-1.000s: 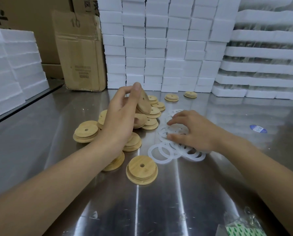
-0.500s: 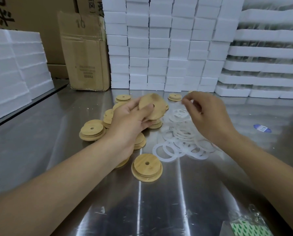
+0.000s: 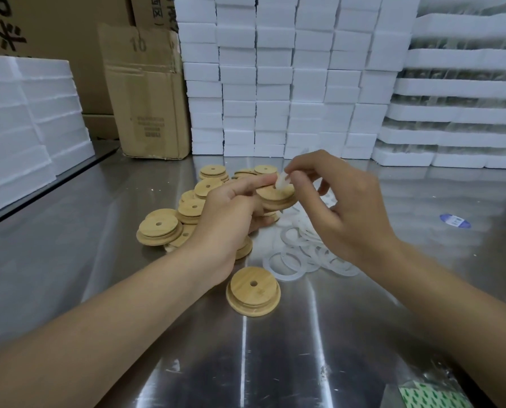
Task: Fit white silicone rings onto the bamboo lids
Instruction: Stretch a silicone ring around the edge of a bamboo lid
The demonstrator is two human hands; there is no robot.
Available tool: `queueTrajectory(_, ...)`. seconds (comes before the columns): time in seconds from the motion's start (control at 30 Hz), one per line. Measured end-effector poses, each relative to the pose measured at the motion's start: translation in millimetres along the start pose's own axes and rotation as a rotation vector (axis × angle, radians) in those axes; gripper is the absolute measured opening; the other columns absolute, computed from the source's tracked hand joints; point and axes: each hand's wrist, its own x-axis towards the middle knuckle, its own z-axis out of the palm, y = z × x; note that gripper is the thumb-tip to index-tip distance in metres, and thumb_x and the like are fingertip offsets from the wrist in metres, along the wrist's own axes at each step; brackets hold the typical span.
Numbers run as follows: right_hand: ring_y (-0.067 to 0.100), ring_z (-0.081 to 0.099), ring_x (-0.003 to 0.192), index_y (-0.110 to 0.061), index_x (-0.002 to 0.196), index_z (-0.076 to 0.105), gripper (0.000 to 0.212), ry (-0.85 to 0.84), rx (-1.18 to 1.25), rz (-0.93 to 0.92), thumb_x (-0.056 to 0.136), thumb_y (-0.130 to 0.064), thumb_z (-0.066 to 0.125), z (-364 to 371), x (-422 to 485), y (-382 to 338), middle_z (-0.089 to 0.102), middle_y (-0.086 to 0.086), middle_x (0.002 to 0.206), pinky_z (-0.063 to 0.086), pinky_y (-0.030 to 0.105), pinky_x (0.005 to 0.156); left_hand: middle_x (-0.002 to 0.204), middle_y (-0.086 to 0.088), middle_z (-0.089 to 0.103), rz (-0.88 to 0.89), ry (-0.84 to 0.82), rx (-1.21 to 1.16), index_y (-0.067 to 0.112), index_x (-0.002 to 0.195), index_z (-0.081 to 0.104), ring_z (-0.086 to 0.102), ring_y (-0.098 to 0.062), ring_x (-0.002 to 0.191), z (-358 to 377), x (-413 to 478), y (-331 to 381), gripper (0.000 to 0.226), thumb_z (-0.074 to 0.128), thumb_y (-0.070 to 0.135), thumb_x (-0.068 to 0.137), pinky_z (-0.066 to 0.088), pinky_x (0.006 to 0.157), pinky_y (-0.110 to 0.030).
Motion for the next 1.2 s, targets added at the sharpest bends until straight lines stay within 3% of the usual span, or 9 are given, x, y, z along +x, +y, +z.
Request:
queueTrajectory(0.07, 0.013, 0.068, 0.084, -0.019, 0.11, 0.067, 0.012, -0.01, 0.03, -0.01, 0.108, -0.019, 0.055, -0.9, 0.1, -1.2, 0.07, -0.011, 0.093, 0.053, 0.033, 0.067, 0.119, 0.0, 0.081, -0.041, -0.013, -0.073, 0.021, 0.114, 0.083, 0.079, -0.018, 0.106, 0.2, 0.2, 0.5, 0.05, 0.05, -0.005, 0.086, 0.063, 0.092, -0.034)
queueTrajectory(0.17, 0.013, 0.069, 0.08, -0.022, 0.118, 0.06, 0.014, -0.049, 0.071, -0.002, 0.106, -0.015, 0.056, -1.4, 0.9, -3.4, 0.069, -0.014, 0.095, 0.053, 0.033, 0.062, 0.113, -0.004, 0.082, -0.084, -0.025, -0.204, 0.009, 0.114, 0.08, 0.08, -0.025, 0.105, -0.5, -0.4, 2.2, 0.032, 0.054, 0.016, 0.097, 0.063, 0.093, -0.038)
queueTrajectory(0.3, 0.019, 0.068, 0.068, -0.031, 0.128, 0.049, 0.026, -0.188, 0.079, 0.116, 0.106, -0.02, 0.056, -1.8, -1.8, -1.3, 0.067, -0.014, 0.09, 0.052, 0.043, 0.063, 0.121, -0.012, 0.079, -0.103, -0.066, -0.211, 0.005, 0.127, 0.075, 0.079, -0.029, 0.109, -3.6, 2.4, 2.5, 0.044, 0.058, 0.04, 0.105, 0.062, 0.097, -0.041)
queueTrajectory(0.47, 0.01, 0.06, 0.06, -0.031, 0.134, 0.044, 0.034, -0.254, -0.05, 0.212, 0.104, -0.02, 0.056, -1.6, -4.2, 5.3, 0.064, -0.011, 0.081, 0.052, 0.045, 0.057, 0.127, -0.01, 0.076, -0.023, -0.087, -0.072, 0.012, 0.126, 0.076, 0.077, -0.025, 0.115, -1.1, 0.4, -3.3, 0.024, 0.07, 0.018, 0.103, 0.062, 0.099, -0.039)
queueTrajectory(0.6, 0.011, 0.061, 0.063, -0.035, 0.131, 0.045, 0.034, -0.231, -0.148, 0.265, 0.102, -0.024, 0.058, -0.9, -3.8, 7.1, 0.064, -0.01, 0.077, 0.054, 0.046, 0.06, 0.119, -0.006, 0.08, 0.057, -0.036, -0.023, 0.025, 0.129, 0.073, 0.079, -0.023, 0.109, -0.2, -1.5, -4.0, 0.034, 0.069, 0.004, 0.102, 0.065, 0.092, -0.036)
queueTrajectory(0.77, 0.006, 0.065, 0.072, -0.039, 0.117, 0.053, 0.017, -0.275, -0.204, 0.296, 0.101, -0.041, 0.058, 1.8, -5.1, 8.5, 0.067, -0.016, 0.079, 0.056, 0.043, 0.066, 0.111, 0.004, 0.083, 0.1, -0.014, 0.026, 0.032, 0.132, 0.067, 0.079, -0.017, 0.104, -1.4, 0.2, -3.3, 0.041, 0.073, 0.007, 0.1, 0.062, 0.1, -0.043)
queueTrajectory(0.9, 0.004, 0.064, 0.082, -0.04, 0.111, 0.055, 0.02, -0.263, -0.192, 0.316, 0.101, -0.057, 0.056, 4.0, -6.8, 11.0, 0.066, -0.016, 0.088, 0.055, 0.04, 0.07, 0.109, 0.003, 0.083, 0.108, -0.027, 0.047, 0.028, 0.132, 0.069, 0.079, -0.018, 0.104, -1.8, 0.9, -4.7, 0.034, 0.071, 0.012, 0.102, 0.06, 0.103, -0.049)
queueTrajectory(1.1, 0.004, 0.065, 0.091, -0.035, 0.117, 0.06, 0.024, -0.249, -0.159, 0.313, 0.103, -0.055, 0.057, 6.8, -7.1, 14.0, 0.066, -0.016, 0.103, 0.059, 0.041, 0.077, 0.108, 0.004, 0.083, 0.09, -0.064, 0.029, 0.03, 0.129, 0.072, 0.079, -0.018, 0.103, -3.8, 2.2, -6.5, 0.029, 0.072, 0.017, 0.103, 0.067, 0.077, -0.036)
queueTrajectory(1.2, 0.005, 0.066, 0.09, -0.035, 0.113, 0.062, 0.018, -0.235, -0.137, 0.302, 0.104, -0.05, 0.056, 5.9, -7.1, 14.8, 0.068, -0.016, 0.099, 0.059, 0.042, 0.077, 0.107, 0.002, 0.083, 0.09, -0.06, 0.021, 0.029, 0.127, 0.074, 0.079, -0.017, 0.103, -3.6, 2.2, -7.2, 0.027, 0.071, 0.017, 0.103, 0.067, 0.075, -0.035)
